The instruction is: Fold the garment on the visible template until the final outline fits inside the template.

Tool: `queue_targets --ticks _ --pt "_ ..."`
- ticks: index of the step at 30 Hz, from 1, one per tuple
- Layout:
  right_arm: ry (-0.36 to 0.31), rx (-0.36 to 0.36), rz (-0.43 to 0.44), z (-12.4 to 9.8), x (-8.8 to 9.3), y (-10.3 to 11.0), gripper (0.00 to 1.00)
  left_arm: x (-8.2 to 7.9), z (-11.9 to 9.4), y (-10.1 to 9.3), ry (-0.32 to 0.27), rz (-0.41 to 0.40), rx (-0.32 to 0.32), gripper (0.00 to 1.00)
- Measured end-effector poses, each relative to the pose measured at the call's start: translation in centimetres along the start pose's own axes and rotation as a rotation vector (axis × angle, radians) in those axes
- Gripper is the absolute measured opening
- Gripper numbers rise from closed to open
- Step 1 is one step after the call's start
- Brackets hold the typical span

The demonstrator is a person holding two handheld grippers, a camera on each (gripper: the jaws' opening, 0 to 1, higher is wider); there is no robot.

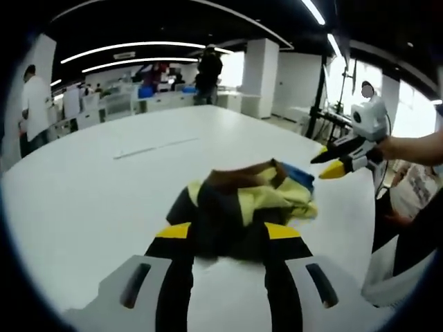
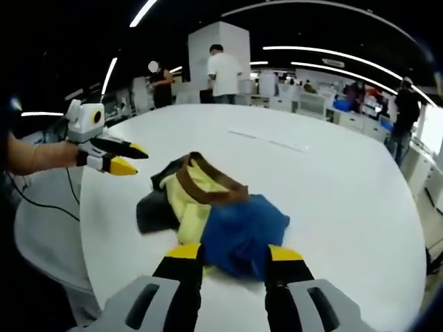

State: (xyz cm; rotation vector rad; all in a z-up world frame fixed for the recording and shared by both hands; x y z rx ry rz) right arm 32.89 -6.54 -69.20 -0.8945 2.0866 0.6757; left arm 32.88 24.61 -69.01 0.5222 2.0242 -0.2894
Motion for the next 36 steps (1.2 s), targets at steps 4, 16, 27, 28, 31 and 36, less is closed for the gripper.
queue_targets --ticks 4,16,27,28,31,36 --pt "0.022 -0.013 0.003 0.4 0.5 -0.1 0.28 0.4 0.7 0.0 0.027 -0.002 -0.007 0.30" --pt "0.061 0.000 -0.004 1.6 1.0 -0.8 0.20 1.2 2.7 0.7 0.072 0.052 -0.044 0.21" --pt "0.083 -0.003 -0.003 2.2 1.3 -1.2 0.05 1.8 3.5 1.2 0.113 0.006 -0.025 0.03" --pt "0.081 -0.005 0.000 2.2 1.3 -1.2 0.04 1.9 3.6 1.3 0.117 -0.007 -0.019 0.01" --pt "0.082 -0.008 0.008 2.2 1.4 -1.2 0.00 2.2 3.8 1.7 0.135 -0.032 -0.017 0.00" --pt "0.072 -0.003 0.017 2.0 1.5 -1.2 0.00 2.1 3.4 1.8 0.131 -0.060 -0.015 0.00"
Point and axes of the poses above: the point that each gripper's makers call its tool centre point, and the gripper's own axes: z roughly forward along the fingers, y roughly to its left, x roughly out of its underside, the point moved 9 cm from there along -z, roughly backward along the fingers, and after that the axes turned 12 degrees about -x, right-handed, at the moved point
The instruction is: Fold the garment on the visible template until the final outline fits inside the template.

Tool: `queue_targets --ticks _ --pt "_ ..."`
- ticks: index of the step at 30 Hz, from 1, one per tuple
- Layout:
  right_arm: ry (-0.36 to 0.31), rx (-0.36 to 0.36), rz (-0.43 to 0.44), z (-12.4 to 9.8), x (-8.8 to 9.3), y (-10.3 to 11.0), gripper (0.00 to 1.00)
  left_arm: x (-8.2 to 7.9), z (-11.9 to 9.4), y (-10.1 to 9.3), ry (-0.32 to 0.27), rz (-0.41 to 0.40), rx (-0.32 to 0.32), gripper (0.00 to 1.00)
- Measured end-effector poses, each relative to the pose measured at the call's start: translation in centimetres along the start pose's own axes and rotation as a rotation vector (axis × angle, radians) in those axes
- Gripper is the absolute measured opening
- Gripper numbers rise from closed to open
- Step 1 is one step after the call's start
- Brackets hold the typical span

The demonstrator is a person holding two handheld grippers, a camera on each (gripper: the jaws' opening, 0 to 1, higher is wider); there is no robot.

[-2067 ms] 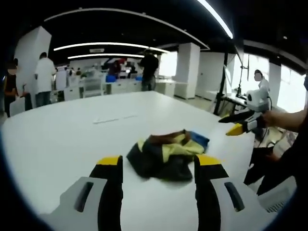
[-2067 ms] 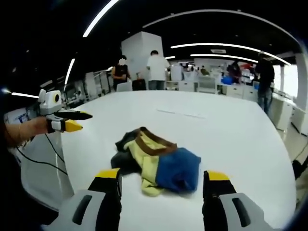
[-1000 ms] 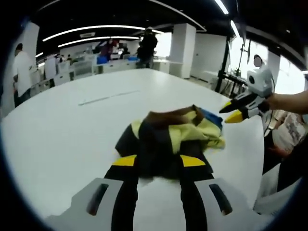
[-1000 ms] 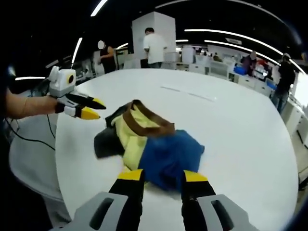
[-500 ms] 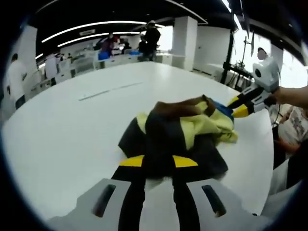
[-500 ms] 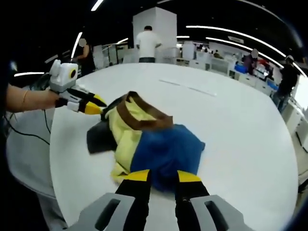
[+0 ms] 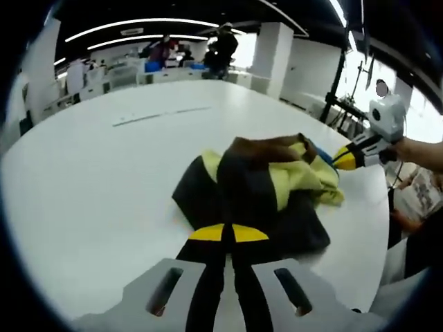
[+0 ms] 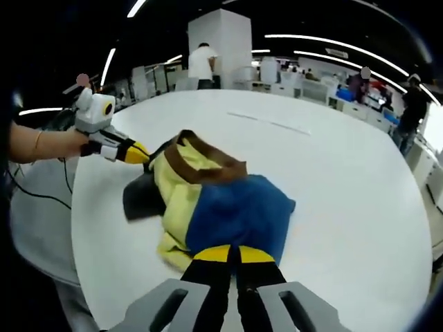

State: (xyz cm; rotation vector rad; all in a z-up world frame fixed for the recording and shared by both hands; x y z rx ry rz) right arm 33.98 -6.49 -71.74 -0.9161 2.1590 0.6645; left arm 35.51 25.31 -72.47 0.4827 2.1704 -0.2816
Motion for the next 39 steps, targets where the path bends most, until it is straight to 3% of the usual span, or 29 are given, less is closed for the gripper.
queue_targets --ticks 11,19,29,39 --pt "-0.019 0.024 0.003 -1.4 -0.3 0.0 0.00 -0.8 -2.7 -0.2 -0.044 -0.061 0.013 0.00" --pt "-0.044 0.048 0.011 -2.9 -1.5 0.0 0.00 -2.6 -4.6 -0.2 -0.140 -0.137 0.020 0.00" --pt "-0.095 0.116 -0.090 -4.9 -5.6 -0.1 0.00 -5.7 -6.6 -0.7 -0.252 -0.105 -0.014 0.00" --pt "-0.128 0.155 -0.124 -5.3 -9.5 -2.2 0.00 -9.4 -7.0 0.5 -0.350 -0.062 -0.085 0.00"
Point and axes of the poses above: the point that each gripper's makers call its tool centre point, and the gripper's own axes: z roughly forward along the fingers, y roughly to its left, x roughly out of its underside, the point moved 9 cm from there along -z, roughly backward along the fingers, and after that the axes turned 12 degrees about -x, right-handed, at the moved point
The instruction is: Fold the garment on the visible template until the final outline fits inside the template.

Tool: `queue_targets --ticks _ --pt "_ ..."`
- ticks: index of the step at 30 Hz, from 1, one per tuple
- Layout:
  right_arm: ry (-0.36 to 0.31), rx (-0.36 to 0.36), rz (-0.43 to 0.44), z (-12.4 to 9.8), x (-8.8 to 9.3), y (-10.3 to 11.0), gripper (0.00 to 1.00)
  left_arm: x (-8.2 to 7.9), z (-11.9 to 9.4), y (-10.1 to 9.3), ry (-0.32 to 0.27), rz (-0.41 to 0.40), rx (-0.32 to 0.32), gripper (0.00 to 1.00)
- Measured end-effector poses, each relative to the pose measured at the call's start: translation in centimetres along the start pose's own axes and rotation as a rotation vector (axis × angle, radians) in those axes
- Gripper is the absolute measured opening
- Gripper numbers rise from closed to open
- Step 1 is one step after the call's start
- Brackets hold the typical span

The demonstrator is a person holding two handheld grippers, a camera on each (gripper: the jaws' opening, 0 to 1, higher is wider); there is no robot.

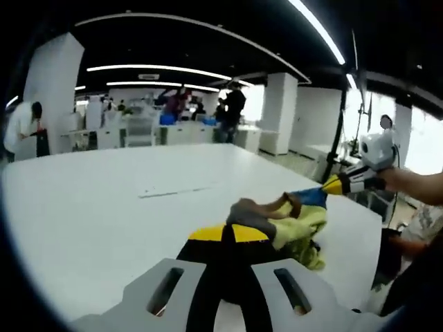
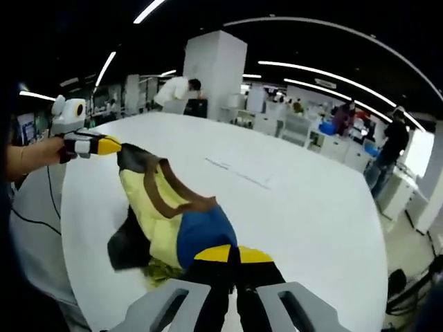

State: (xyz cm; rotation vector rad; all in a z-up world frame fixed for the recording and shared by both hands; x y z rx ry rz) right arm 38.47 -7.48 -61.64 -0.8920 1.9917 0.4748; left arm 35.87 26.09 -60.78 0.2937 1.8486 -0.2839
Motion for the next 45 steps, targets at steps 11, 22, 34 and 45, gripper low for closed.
queue_targets --ticks 11,22,34,45 --pt "-0.031 0.075 0.001 2.3 -3.4 -3.3 0.00 -3.0 4.3 2.2 -0.043 0.017 -0.067 0.00" --pt "-0.047 0.154 0.071 7.0 -4.5 -7.1 0.00 -2.8 9.8 4.2 -0.021 0.023 -0.126 0.00" --pt "-0.017 0.189 0.152 12.8 -3.4 -10.3 0.00 -0.6 16.0 6.7 0.044 0.024 -0.214 0.00" --pt "0.045 0.206 0.166 17.3 -1.6 -12.5 0.00 1.8 20.1 7.9 0.119 -0.024 -0.254 0.00"
Point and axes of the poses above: the point that each gripper's makers call its tool centre point, and the gripper's own axes: z roughly forward along the fingers, y roughly to its left, x roughly out of its underside, the point moved 9 cm from there along -z, roughly backward along the fingers, and after that the axes turned 12 degrees about -x, right-handed, at the moved point
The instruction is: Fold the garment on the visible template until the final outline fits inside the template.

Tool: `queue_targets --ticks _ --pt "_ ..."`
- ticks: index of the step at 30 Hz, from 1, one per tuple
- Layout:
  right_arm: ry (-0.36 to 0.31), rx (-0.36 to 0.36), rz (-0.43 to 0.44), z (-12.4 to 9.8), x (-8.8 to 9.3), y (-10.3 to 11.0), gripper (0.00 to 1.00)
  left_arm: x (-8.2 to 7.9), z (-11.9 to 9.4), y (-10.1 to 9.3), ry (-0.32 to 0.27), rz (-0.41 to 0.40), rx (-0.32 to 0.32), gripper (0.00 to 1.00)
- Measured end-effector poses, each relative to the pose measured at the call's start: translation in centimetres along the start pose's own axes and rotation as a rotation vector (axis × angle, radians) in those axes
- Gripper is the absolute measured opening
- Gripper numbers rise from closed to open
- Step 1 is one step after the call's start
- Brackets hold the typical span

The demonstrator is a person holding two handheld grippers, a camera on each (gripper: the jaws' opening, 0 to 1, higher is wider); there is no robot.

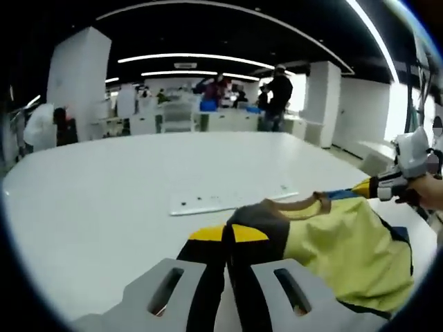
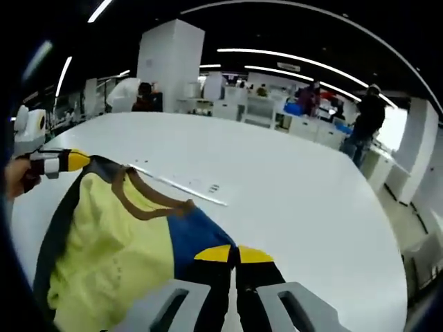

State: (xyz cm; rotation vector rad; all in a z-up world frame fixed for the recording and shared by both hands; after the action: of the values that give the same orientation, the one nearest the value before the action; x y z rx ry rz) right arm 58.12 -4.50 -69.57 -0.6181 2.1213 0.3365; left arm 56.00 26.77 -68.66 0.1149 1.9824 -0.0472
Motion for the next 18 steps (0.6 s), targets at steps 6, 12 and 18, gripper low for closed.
queue_targets --ticks 6,12,18 --pt "0.030 0.004 0.031 1.6 0.4 -0.4 0.00 0.7 1.8 0.2 0.044 0.036 -0.003 0.00" --pt "0.064 -0.002 0.071 2.5 0.7 -0.7 0.00 1.2 2.4 0.4 0.065 0.075 -0.003 0.00" --pt "0.052 -0.046 0.065 2.0 0.1 -0.6 0.10 1.1 1.8 0.8 0.072 0.069 -0.001 0.02"
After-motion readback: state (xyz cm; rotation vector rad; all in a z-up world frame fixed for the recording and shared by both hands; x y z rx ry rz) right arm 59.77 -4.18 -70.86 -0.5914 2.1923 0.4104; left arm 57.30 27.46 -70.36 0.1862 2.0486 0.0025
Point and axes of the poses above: the point that each gripper's makers call its tool centre point, and the gripper's own axes: z roughly forward along the fingers, y roughly to its left, x roughly out of its underside, the point moved 9 cm from there along -z, roughly backward along the fingers, and after that the axes turned 12 degrees about -x, right-handed, at the moved point
